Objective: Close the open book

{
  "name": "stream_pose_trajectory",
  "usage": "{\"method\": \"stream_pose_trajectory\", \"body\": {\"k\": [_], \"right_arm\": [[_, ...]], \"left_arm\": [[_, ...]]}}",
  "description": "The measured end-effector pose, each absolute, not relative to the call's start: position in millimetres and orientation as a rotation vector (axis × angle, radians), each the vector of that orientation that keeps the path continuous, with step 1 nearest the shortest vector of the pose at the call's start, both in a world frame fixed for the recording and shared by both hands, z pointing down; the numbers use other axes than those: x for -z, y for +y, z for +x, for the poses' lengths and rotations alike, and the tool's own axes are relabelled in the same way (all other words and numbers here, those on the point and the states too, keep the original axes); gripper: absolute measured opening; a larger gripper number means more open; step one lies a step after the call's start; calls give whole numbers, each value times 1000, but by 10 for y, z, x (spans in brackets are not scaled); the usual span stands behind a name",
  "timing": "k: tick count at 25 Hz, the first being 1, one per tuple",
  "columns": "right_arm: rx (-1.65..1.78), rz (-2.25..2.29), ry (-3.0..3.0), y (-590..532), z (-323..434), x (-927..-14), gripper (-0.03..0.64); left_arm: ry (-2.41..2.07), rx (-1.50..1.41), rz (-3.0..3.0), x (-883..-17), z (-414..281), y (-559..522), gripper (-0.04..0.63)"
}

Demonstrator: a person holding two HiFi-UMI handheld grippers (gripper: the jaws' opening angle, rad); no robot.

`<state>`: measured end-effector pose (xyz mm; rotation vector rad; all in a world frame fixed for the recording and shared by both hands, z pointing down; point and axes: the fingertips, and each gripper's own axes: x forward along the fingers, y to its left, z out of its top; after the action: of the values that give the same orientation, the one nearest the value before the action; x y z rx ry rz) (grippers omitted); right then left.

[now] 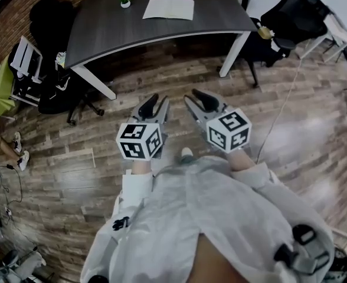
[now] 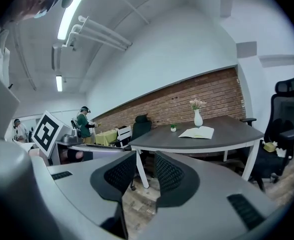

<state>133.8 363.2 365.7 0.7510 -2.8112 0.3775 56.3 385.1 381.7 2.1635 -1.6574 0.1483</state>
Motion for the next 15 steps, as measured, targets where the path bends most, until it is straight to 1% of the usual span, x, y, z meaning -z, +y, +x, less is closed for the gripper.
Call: {"method": "stream_pose_trajectory", "body": {"k": [6, 15], "right_arm": [[-359, 722, -2812, 3164, 1319, -3621, 92], [-442, 714, -2779, 2962, 1350, -3813, 92]], "left_arm": [[-1671, -169, 2175, -3770, 605, 3395, 114], [-1653, -210, 2161, -3877, 556, 3154, 114]]}}
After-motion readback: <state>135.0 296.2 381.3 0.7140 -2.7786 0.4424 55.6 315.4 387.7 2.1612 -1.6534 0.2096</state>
